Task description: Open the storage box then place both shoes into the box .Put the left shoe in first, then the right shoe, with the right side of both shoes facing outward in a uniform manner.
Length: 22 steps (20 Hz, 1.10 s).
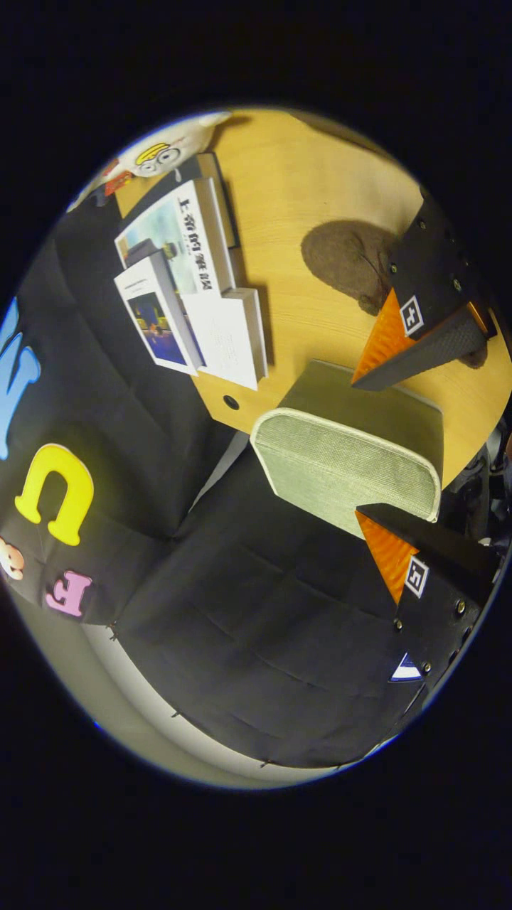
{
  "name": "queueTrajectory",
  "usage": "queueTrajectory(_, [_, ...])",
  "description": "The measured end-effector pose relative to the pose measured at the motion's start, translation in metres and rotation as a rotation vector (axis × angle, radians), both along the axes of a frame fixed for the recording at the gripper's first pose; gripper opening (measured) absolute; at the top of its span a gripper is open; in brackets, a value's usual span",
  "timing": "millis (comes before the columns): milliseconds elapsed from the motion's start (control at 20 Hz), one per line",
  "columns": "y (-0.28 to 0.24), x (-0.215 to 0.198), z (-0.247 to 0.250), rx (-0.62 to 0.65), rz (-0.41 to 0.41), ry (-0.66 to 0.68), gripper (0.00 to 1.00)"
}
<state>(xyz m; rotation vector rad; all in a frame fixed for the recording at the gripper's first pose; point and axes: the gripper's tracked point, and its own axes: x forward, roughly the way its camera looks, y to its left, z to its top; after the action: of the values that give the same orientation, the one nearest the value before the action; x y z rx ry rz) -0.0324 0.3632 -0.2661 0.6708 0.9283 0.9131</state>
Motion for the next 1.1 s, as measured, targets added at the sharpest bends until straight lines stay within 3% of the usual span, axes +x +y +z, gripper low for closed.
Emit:
queueTrajectory(300, [0.041, -0.011, -0.030, 0.118, 0.075, 0.164, 0.96])
queueTrajectory(550, [0.064, -0.020, -0.028, 0.246, 0.112, 0.275, 0.94])
queueTrajectory(600, [0.066, -0.019, -0.024, 0.268, 0.108, 0.287, 0.90])
queueTrajectory(650, [0.065, -0.018, -0.019, 0.287, 0.109, 0.287, 0.77])
queueTrajectory(700, [0.064, -0.018, -0.016, 0.291, 0.106, 0.279, 0.70])
queueTrajectory(850, [0.060, -0.009, -0.005, 0.323, 0.065, 0.315, 0.19])
queueTrajectory(950, [0.053, -0.012, 0.008, 0.340, 0.083, 0.323, 0.12])
queueTrajectory(1100, [0.055, -0.016, 0.019, 0.322, 0.118, 0.301, 0.12])
